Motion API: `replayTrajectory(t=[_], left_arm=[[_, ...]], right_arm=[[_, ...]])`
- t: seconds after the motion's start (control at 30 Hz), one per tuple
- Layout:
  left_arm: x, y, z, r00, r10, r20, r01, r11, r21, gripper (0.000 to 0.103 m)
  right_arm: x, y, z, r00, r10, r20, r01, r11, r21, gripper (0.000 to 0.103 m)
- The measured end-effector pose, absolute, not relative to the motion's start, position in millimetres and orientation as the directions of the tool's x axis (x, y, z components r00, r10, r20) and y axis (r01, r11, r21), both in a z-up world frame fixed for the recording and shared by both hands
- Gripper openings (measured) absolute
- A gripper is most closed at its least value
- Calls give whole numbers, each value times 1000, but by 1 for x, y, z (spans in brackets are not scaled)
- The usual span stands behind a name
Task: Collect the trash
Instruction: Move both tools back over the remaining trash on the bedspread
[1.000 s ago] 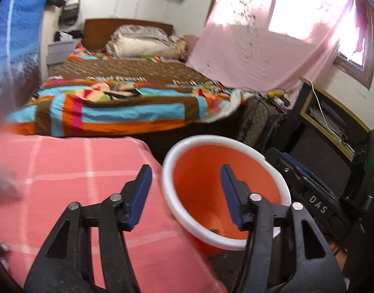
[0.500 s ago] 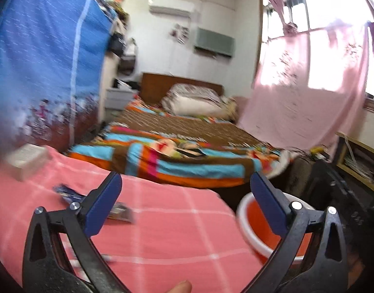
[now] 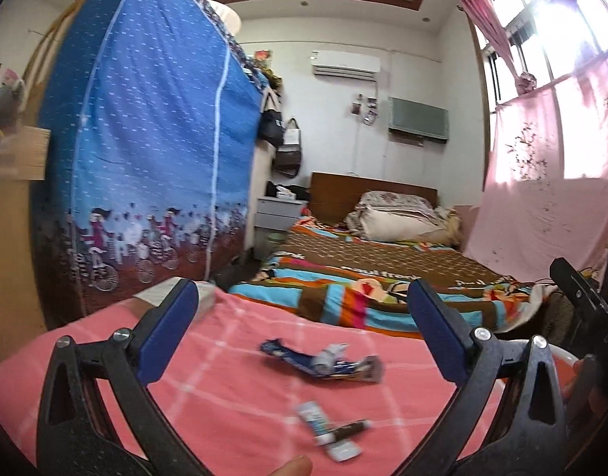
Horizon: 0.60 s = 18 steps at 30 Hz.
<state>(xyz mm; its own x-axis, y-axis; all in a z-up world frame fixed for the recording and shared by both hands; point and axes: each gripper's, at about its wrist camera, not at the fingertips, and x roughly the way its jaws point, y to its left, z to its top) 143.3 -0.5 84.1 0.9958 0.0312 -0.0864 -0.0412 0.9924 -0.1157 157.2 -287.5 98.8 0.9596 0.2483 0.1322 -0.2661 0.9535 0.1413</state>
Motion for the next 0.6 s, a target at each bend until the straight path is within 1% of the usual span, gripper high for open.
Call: replayTrajectory(t=[0.13,0.27,0.47,0.57,0.6], left_arm=[[134,17,78,994,62,-87,-71,992,-101,103],[132,24,69,991,62,-116,-72,994,-81,103],[142,23,54,982,20,-189,-34,997,-75,103],[153,20,52,970,-10,-244,-9,997,-74,103],[158,18,50,961,-25,-274,5,997,-73,103]], right_arm=[[158,-266,96,947,294,128,-307,947,97,103],[161,-249,90,943,321,84,-326,945,43,103],[170,-234,77,942,337,4,-336,942,-15,103],[176,-230,72,941,337,-38,-338,941,-27,103],[179,-229,70,941,334,-54,-336,941,-30,103]])
